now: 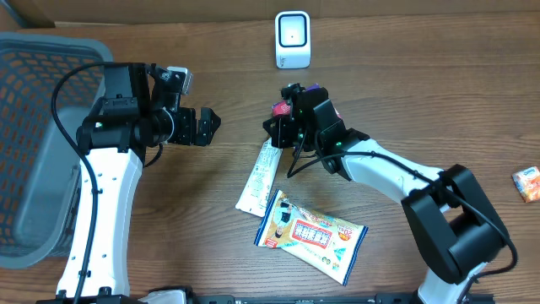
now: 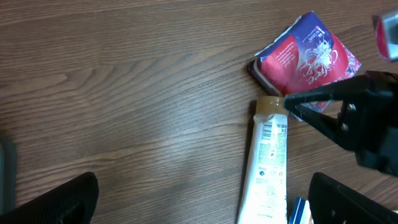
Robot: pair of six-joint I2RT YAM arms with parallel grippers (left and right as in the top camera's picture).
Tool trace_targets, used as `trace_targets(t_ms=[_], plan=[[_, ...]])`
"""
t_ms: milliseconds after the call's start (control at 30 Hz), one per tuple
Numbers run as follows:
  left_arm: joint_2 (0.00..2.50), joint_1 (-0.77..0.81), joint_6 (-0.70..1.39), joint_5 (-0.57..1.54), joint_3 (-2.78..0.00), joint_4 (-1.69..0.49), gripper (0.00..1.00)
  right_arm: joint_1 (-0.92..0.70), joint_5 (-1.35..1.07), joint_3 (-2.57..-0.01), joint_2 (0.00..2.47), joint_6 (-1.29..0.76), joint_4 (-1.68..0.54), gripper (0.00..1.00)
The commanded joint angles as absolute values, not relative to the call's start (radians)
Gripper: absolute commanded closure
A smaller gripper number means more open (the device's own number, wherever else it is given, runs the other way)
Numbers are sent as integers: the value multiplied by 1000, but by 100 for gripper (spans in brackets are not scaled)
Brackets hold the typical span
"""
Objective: Scan the item barcode
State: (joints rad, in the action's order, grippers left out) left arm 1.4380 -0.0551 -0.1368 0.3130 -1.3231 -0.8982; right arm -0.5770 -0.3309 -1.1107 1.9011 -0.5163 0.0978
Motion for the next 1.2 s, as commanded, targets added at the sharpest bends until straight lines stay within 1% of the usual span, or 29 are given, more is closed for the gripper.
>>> trace_targets(t_ms=[0,367,533,667,967,1067,1167], plan=[[1430,-62,-127,302,-1324,-900,0,-580,-289,-1127,1955,-561,105,96],[1430,-62,-127,254,-1324,-912,0,-588,-274,-1127,2016,-626,118,96],[1430,-62,-127,253,-1324,-912,0,-588,-330,-1127,2085,-629,126,96],[1430,-62,-127,251,-1324,-913,0,-588,-289,-1127,2109,-628,94,96],[1430,-62,-127,228,-1324,-923,0,-586,-255,-1127,2109,-579,-80,96],[1430,-62,-127,228,-1324,-927,0,-588,-289,-1131,2101,-486,-73,96],[1430,-62,-127,228,-1324,-927,0,-589,-319,-1155,2058,-456,-73,96]])
